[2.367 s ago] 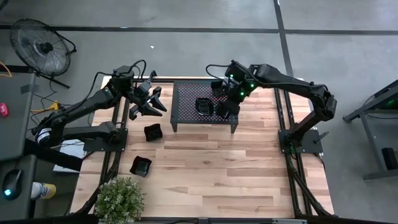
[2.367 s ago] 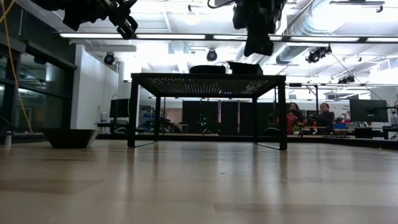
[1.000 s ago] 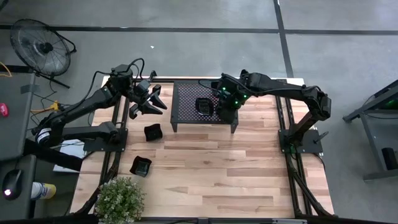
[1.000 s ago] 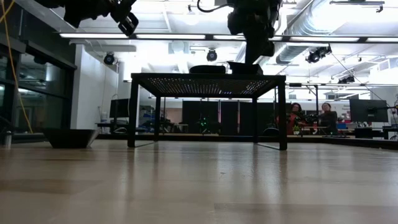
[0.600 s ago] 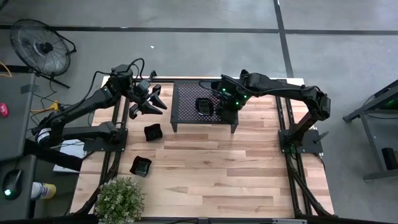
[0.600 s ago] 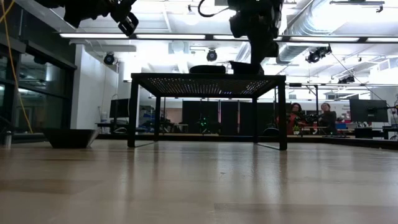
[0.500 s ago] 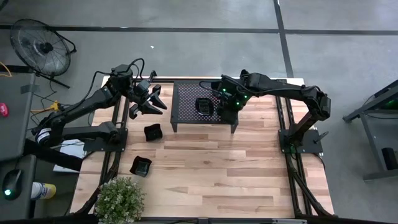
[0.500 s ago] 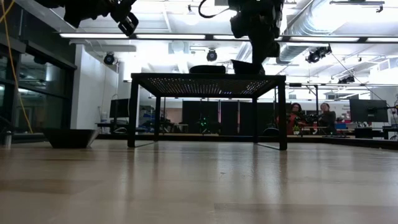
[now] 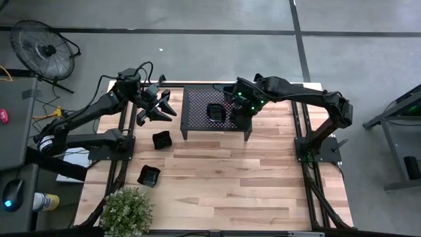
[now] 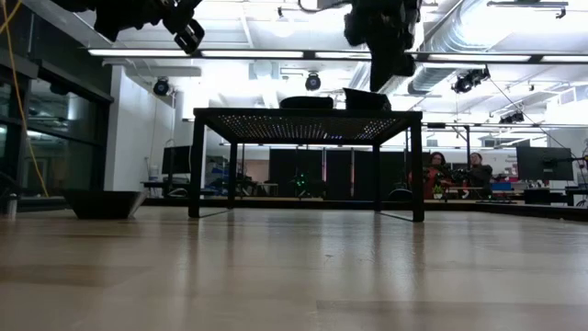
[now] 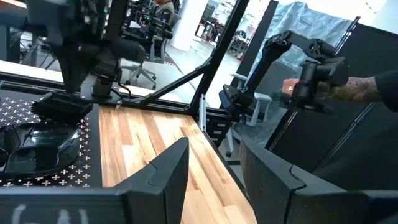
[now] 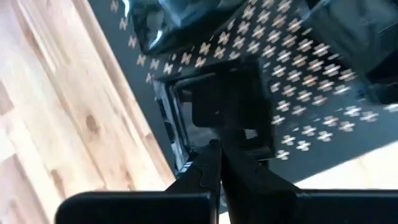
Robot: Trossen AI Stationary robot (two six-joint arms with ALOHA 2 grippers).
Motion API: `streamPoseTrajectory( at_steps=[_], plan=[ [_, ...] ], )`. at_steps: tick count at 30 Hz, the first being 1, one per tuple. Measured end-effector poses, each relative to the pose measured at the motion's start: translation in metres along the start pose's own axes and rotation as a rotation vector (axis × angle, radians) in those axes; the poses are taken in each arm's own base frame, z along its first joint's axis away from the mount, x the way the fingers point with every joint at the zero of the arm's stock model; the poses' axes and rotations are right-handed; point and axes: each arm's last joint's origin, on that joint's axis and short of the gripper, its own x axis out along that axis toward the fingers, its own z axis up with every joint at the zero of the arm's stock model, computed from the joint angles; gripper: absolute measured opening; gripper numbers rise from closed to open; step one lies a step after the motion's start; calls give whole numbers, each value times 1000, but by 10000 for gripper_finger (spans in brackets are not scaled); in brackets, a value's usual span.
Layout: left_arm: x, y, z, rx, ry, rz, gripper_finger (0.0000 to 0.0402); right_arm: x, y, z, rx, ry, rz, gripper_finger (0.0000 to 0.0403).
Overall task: Pick & Place Mini shaped plates
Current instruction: Stack the black square plate on top of the other black square plates on the shelf
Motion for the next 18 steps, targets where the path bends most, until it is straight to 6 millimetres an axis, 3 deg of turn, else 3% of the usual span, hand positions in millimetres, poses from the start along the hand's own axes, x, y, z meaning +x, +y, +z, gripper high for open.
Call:
streamPoseTrajectory(
  at_steps=[6, 18],
  plan=[
    [0, 0, 0, 1, 0, -1, 142, -20, -1, -11, 51, -18, -18, 0],
    [0, 0, 0, 8, 0, -1, 142, -14, 1, -20, 92, 107, -56, 0]
  ],
)
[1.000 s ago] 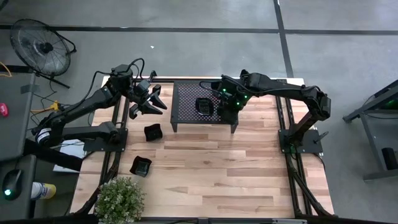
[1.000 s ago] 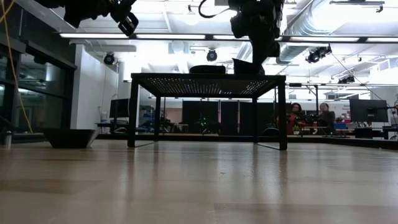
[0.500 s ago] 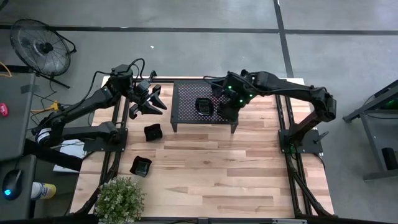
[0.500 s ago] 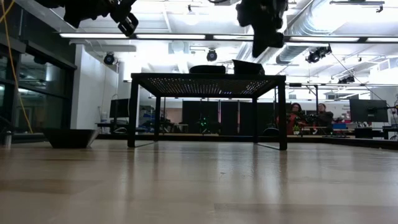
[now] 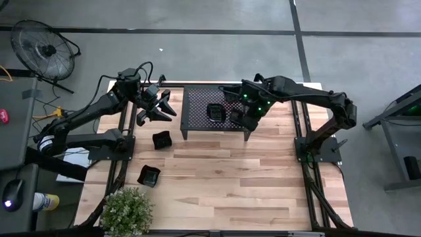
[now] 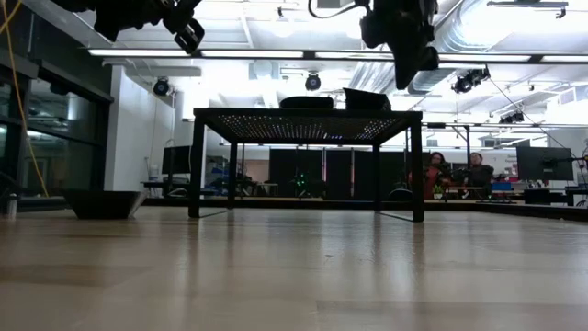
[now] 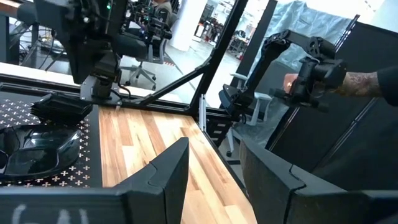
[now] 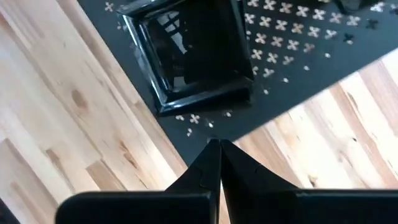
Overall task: Pick & Place Mini shaped plates
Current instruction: Stack the black square plate on top of the other black square plates on the shelf, then stack the black distorted square plate on top of the other black distorted square plates on the shelf
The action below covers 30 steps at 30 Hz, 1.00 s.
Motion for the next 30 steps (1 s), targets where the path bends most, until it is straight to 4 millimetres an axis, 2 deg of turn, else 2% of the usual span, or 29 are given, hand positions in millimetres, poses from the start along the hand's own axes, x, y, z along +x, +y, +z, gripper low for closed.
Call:
streamPoseTrajectory(
  at_steps=[7, 17, 23, 26, 30],
  plan=[
    [0, 0, 0, 11, -1, 2, 142, 19, 3, 8, -26, 56, -3, 0],
    [0, 0, 0, 1, -1, 2, 142, 21, 1, 15, -53, 14, -14, 0],
    [0, 0, 1, 6, -6, 14, 142, 34, 3, 23, -86, 15, -4, 0],
    [0, 0, 1, 5, -7, 22, 142, 35, 0, 23, -68, 19, -36, 0],
    [0, 1, 0, -3, -7, 24, 142, 26, -4, 22, -58, -11, -40, 0]
  ],
)
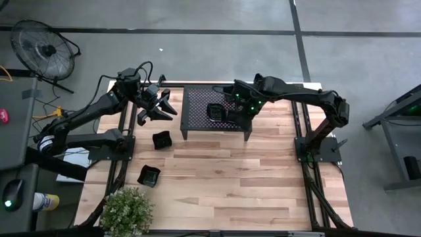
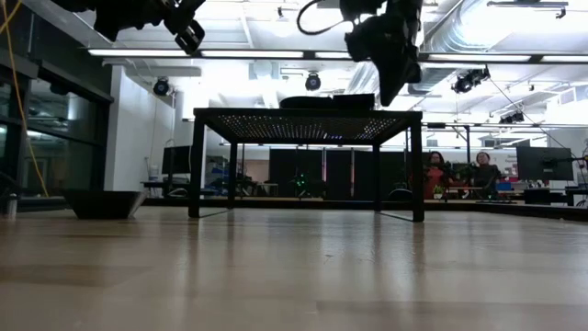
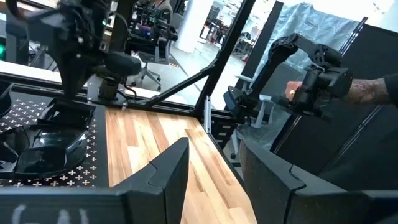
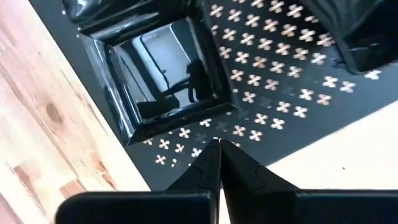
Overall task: Pick & Place Mini shaped plates
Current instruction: Stack the black distorted square plate on top of the other black distorted square plates on the shelf
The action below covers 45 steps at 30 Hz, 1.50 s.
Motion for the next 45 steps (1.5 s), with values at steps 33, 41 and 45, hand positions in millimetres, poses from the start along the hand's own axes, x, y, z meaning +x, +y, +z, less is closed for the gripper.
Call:
streamPoseTrajectory(
  at_steps=[33, 41, 45],
  plan=[
    [4, 18, -4, -76, -20, 206, 142, -36, -19, -68, 28, -615, 55, 0],
    [-10, 31, -8, -226, -41, 347, 142, -26, -28, -103, 49, -757, 119, 0],
    [-22, 35, -18, -403, -26, 446, 142, -31, -31, -116, 56, -779, 141, 1]
  ],
)
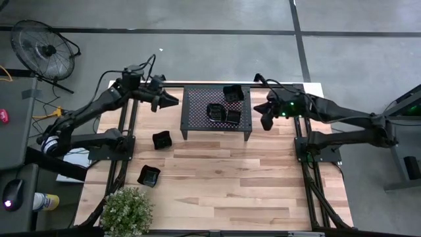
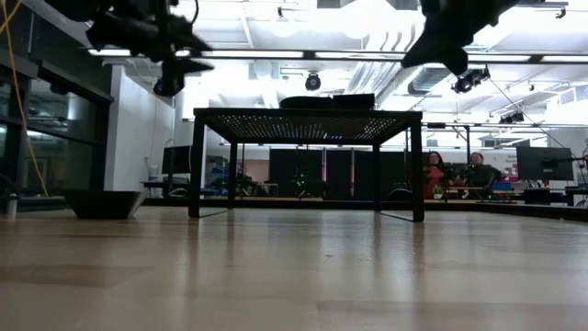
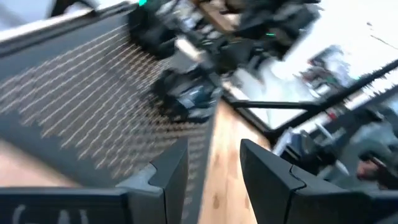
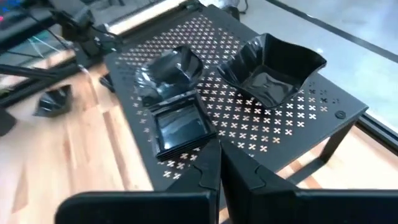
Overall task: Pick & Place Mini shaped plates
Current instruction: Stack the black distorted square plate on top of the other black distorted square plates on the shelf
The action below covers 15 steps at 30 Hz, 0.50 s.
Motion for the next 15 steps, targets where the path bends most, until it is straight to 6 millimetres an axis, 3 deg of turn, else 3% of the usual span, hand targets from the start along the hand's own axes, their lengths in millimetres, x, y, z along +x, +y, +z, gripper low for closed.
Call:
streamPoseTrajectory(
  at_steps=[7, 15],
  plan=[
    [-1, 8, -24, -198, 145, 199, 142, -15, -1, -4, -36, -10, 53, 1],
    [0, 8, -46, -284, 272, 447, 142, -23, -9, -10, -71, 48, 57, 1]
  ],
)
